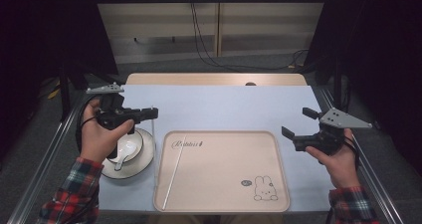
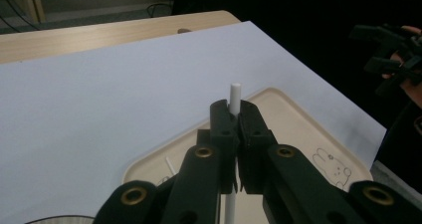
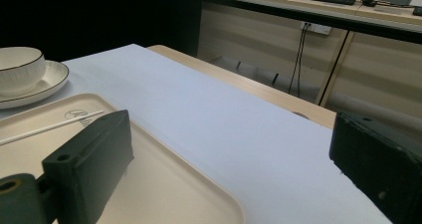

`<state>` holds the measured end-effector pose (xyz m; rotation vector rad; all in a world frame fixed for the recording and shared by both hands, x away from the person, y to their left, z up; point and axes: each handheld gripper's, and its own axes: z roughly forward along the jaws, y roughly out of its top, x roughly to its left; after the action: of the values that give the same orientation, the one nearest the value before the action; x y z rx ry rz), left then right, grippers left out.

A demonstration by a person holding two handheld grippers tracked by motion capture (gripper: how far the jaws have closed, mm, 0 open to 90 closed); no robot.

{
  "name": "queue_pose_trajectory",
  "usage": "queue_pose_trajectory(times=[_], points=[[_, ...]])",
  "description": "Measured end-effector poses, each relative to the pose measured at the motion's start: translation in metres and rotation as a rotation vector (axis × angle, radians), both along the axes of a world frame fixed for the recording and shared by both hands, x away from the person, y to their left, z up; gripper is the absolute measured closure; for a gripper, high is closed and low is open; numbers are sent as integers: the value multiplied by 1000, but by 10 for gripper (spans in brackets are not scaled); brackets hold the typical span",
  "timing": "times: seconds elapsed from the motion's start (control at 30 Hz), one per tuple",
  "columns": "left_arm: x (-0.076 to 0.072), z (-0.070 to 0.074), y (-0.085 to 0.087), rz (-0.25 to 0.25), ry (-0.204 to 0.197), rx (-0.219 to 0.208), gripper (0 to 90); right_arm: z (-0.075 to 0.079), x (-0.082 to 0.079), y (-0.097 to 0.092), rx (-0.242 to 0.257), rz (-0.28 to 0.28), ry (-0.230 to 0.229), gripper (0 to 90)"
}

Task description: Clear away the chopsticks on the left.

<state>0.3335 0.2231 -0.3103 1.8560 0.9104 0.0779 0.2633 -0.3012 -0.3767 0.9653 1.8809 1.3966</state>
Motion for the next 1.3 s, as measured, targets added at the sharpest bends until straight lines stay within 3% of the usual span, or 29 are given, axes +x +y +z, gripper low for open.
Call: queue_pose_trajectory(times=[0.13, 0.2, 0.23, 0.43, 0.77, 1.07, 1.3], points=[[0, 0, -5, -19, 17, 11, 877, 0, 0, 0, 0, -1, 1, 31], [0, -4, -7, -24, 30, 37, 877, 0, 0, 0, 1, 0, 6, 31], [1, -7, -7, -28, 43, 25, 877, 0, 0, 0, 3, -2, 5, 31], [6, -26, -10, 9, 131, 5, 876, 0, 0, 0, 5, 2, 8, 31], [7, -44, -16, 75, 203, -15, 873, -1, 0, -1, 4, 3, 9, 31], [12, -65, -22, 123, 236, 2, 862, 0, 0, 0, 2, 3, 6, 31], [17, -84, -33, 168, 256, 44, 853, 0, 0, 0, 4, 5, 7, 31]])
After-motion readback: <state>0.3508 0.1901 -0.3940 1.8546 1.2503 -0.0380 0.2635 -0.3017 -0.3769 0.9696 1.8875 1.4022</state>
